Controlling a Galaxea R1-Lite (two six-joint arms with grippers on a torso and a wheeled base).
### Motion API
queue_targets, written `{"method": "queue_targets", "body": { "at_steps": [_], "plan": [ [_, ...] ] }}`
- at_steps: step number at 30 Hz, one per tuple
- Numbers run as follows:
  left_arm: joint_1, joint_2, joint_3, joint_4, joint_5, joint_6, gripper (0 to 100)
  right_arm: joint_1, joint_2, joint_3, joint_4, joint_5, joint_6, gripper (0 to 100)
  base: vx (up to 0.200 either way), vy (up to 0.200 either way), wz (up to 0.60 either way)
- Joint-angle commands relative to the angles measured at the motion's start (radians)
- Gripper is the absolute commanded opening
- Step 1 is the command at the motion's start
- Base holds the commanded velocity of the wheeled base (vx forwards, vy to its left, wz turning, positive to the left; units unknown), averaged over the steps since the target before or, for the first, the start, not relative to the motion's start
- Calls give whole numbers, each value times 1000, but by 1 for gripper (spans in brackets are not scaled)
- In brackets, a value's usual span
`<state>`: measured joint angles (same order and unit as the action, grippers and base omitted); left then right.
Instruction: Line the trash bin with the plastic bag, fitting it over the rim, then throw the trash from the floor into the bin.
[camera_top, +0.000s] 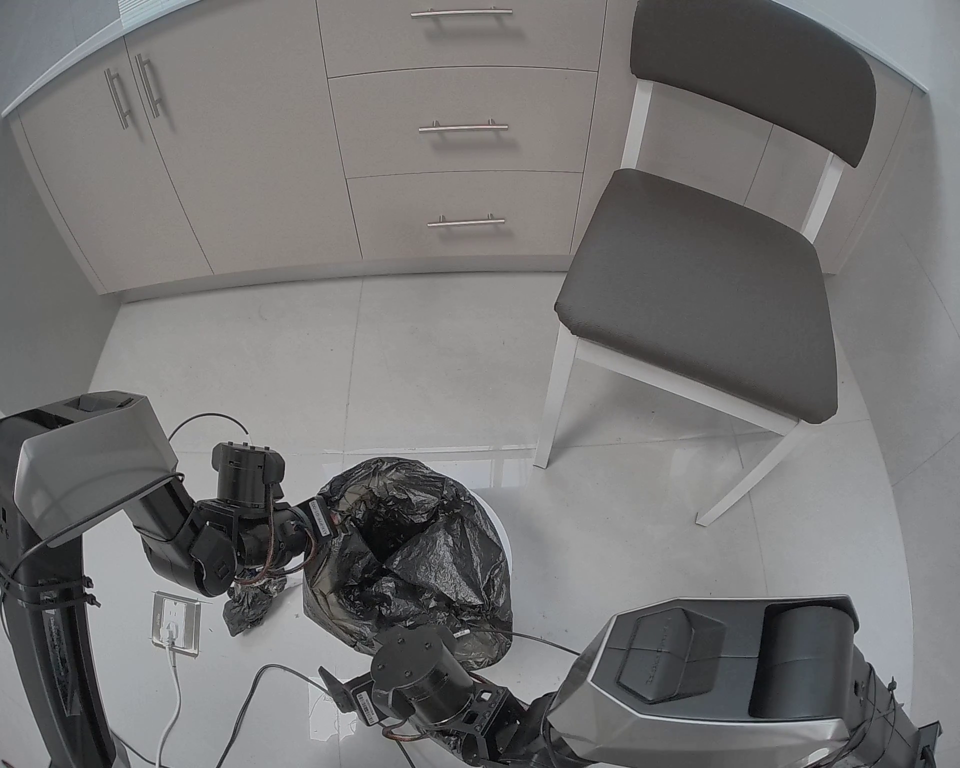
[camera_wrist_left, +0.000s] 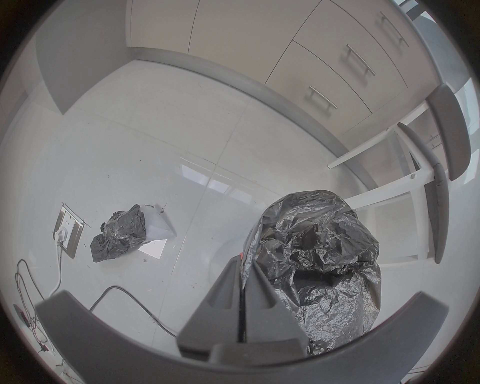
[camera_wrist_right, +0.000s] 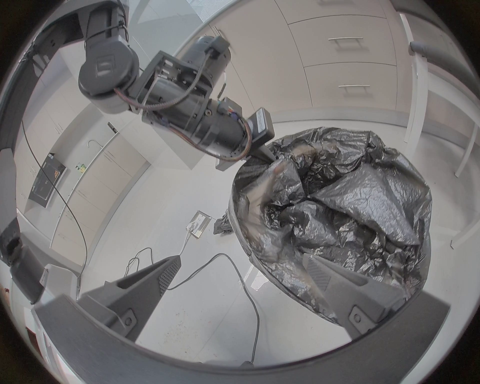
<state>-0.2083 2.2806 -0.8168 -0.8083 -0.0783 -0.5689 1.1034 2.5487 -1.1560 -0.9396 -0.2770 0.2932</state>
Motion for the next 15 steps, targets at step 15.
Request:
{"method": "queue_targets", "body": {
  "at_steps": [15],
  "plan": [
    [0,11,-7,-2,0,-2,0,30,74,-10,1,13,7,100,0,0,0]
  ]
}}
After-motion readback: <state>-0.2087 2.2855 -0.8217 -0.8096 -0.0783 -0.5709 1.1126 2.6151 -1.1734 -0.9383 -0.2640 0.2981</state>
